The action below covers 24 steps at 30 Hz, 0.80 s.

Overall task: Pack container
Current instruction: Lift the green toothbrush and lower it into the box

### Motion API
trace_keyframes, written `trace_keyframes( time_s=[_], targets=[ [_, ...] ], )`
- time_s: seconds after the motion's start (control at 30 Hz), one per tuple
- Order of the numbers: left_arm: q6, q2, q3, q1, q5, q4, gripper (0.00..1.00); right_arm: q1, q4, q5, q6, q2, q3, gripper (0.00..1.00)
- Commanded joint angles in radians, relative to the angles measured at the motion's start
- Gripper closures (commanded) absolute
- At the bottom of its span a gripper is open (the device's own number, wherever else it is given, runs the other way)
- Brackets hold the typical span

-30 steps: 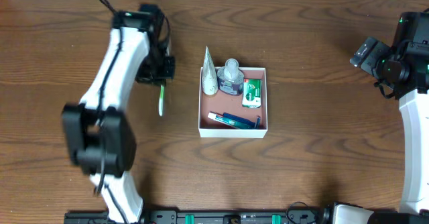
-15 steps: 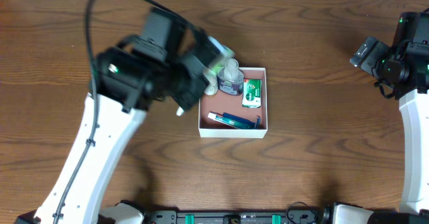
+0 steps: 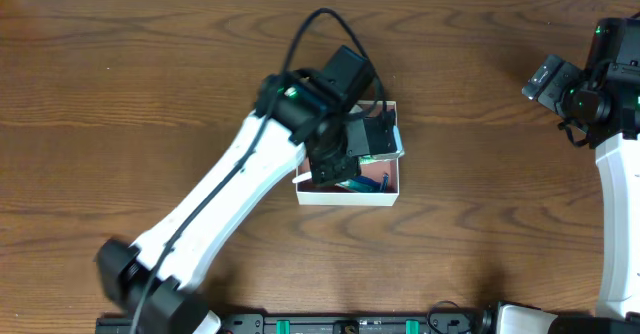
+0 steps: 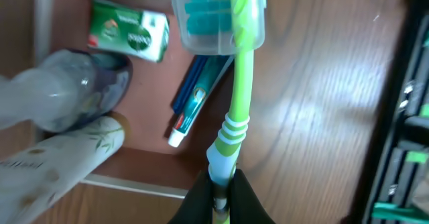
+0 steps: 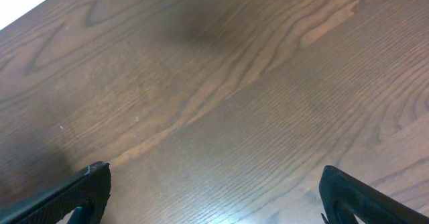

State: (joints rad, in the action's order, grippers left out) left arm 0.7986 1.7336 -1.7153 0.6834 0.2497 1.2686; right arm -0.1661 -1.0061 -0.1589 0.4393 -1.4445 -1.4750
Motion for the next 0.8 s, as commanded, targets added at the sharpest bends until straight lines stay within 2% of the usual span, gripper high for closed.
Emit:
trace_keyframes(
  time_s=[0.0,0.1,0.3,0.7,0.73,0.77],
  targets=[
    [0.082,0.06,0.003,0.0,-0.031,0.002,0.94,-0.005,-0.001,-0.017,-0.01,0.0,-0.002,0.01],
    [0.135,0.124,0.003,0.0,-0.051,0.002,0.94,-0.005,-0.001,-0.017,-0.01,0.0,-0.002,0.01],
    [0.151,0.204,0.003,0.0,-0.086,-0.016,0.94,-0.005,-0.001,-0.017,-0.01,0.0,-0.002,0.01],
    [0.15,0.223,0.003,0.003,-0.078,-0.07,0.94,-0.005,-0.001,-0.017,-0.01,0.0,-0.002,0.01],
    [0.15,0.223,0.003,0.003,-0.078,-0.07,0.84,-0.005,-0.001,-0.017,-0.01,0.0,-0.002,0.01],
    [0.15,0.223,0.003,0.003,-0.077,-0.07,0.68,-0.005,-0.001,-0.017,-0.01,0.0,-0.002,0.01]
  ],
)
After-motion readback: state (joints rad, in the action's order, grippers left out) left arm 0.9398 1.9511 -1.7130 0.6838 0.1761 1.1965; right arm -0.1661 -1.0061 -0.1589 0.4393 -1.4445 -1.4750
